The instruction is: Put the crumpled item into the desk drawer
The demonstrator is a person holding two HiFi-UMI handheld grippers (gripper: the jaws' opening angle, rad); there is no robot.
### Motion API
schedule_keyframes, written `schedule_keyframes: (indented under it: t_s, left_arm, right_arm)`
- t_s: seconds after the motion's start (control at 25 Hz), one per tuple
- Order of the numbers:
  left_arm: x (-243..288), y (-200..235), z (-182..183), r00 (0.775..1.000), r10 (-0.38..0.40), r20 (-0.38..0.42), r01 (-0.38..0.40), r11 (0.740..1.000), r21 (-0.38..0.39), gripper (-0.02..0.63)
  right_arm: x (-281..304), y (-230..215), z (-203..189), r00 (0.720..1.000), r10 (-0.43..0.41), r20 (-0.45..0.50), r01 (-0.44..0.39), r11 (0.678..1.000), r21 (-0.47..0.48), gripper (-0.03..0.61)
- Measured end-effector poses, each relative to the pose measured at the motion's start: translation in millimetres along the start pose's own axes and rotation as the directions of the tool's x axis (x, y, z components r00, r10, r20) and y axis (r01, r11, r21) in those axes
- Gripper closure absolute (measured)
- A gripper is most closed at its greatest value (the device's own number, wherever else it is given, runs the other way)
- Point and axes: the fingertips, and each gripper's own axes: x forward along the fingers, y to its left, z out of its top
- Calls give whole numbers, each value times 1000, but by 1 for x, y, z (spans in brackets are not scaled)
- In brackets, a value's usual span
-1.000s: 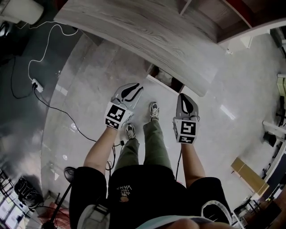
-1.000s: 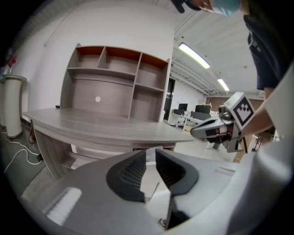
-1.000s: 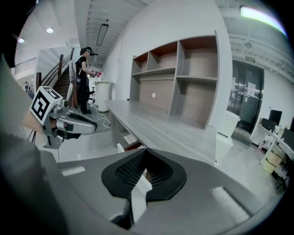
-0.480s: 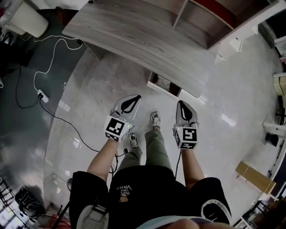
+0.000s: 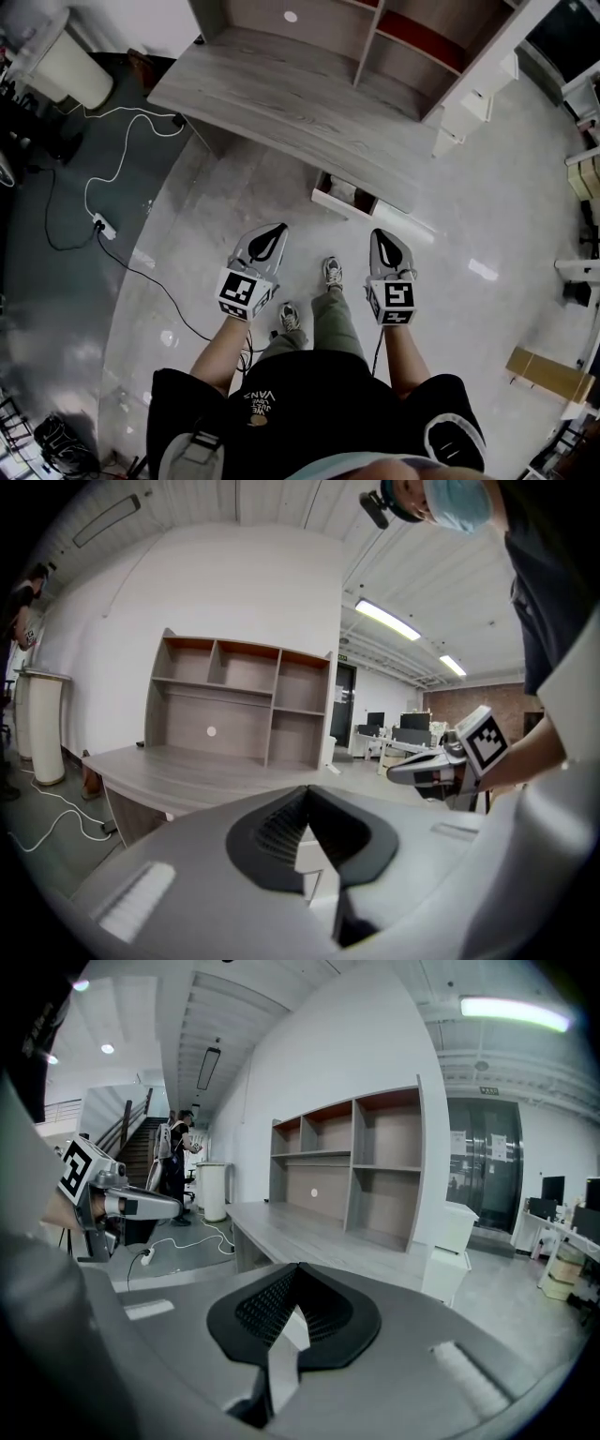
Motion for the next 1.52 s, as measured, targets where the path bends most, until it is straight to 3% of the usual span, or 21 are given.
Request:
schedule_keyframes:
  t_s: [0.84, 1.2, 1.52]
  left_arm:
    - [-118, 3, 36, 993, 102, 61, -104, 994, 26, 560]
    - [-158, 4, 47, 984, 148, 102, -152, 988, 27, 561]
    - [-179, -7, 41, 983, 162, 88, -165, 986, 25, 560]
  right_arm:
    - [-66, 62, 61, 991, 30, 132, -30, 1000, -5, 575]
    - [-89, 84, 76, 983, 42, 181, -40, 999, -17, 577]
    - [-99, 96, 75, 980, 43, 195, -40, 999, -17, 577]
